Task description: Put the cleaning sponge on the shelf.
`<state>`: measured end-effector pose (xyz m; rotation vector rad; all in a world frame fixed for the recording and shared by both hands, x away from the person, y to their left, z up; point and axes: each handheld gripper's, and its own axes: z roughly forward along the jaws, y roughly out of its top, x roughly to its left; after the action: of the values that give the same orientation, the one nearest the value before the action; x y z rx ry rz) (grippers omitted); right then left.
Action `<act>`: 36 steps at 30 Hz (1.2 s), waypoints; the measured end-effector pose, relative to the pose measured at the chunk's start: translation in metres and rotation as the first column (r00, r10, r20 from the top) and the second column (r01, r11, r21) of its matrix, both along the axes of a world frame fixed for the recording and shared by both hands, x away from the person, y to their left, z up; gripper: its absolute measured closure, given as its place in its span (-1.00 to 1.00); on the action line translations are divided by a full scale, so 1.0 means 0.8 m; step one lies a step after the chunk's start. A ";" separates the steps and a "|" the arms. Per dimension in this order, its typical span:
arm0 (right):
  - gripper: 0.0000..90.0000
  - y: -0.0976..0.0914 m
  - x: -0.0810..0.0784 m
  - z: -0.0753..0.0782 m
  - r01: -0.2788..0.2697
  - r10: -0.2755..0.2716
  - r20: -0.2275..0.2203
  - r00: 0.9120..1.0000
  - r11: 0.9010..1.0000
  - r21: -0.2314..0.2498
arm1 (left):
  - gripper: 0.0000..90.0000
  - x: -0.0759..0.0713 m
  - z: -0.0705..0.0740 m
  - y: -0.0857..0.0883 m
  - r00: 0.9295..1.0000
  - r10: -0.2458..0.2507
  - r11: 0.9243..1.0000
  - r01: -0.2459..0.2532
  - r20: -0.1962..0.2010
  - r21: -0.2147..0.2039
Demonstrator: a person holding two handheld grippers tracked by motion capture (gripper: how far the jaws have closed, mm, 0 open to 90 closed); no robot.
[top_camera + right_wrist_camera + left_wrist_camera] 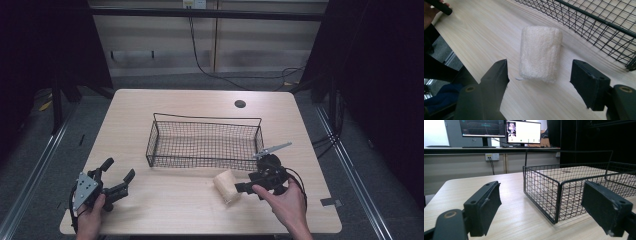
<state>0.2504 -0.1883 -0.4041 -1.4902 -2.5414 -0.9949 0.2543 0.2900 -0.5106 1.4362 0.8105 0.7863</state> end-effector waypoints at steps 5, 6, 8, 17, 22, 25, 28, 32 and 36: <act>-0.39 0.005 0.008 0.003 -0.014 0.014 -0.036 0.999 1.000 -0.012 | -0.66 0.000 0.000 0.000 1.000 -0.004 1.000 0.004 0.001 -0.004; -0.41 0.007 0.010 0.002 -0.016 0.015 -0.041 0.999 1.000 -0.010 | -0.66 0.000 0.000 0.000 1.000 -0.003 1.000 0.003 0.000 0.000; -0.43 0.009 0.013 0.001 -0.022 0.021 -0.062 0.998 1.000 -0.017 | -0.66 0.000 0.000 0.000 1.000 -0.002 1.000 0.002 0.001 0.002; -0.51 0.022 0.026 -0.001 -0.058 0.050 -0.120 0.991 0.997 -0.058 | -0.65 0.000 0.000 0.000 1.000 0.000 1.000 0.000 0.000 -0.001; -0.46 0.030 0.031 -0.002 -0.086 0.070 -0.159 0.985 0.992 -0.094 | -0.66 0.000 0.000 0.000 1.000 0.000 1.000 0.000 0.000 0.000; -0.43 0.035 0.034 -0.003 -0.095 0.072 -0.185 0.980 0.988 -0.120 | -0.66 0.000 0.000 0.000 1.000 0.000 1.000 0.000 -0.001 0.006; -0.41 0.039 0.038 -0.004 -0.104 0.072 -0.203 0.977 0.983 -0.151 | -0.66 0.000 0.000 0.000 1.000 0.000 1.000 0.000 -0.001 -0.001; -0.37 0.046 0.042 -0.006 -0.124 0.080 -0.227 0.971 0.975 -0.183 | -0.66 0.000 0.000 0.000 1.000 0.000 1.000 0.000 0.000 0.000; -0.33 0.054 0.047 -0.010 -0.136 0.081 -0.247 0.966 0.967 -0.215 | -0.66 0.000 0.000 0.000 1.000 0.000 1.000 0.000 0.000 0.000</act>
<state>0.2883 -0.1454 -0.4120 -1.3997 -2.5981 -0.4873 0.2543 0.2900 -0.5106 1.4363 0.8105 0.7859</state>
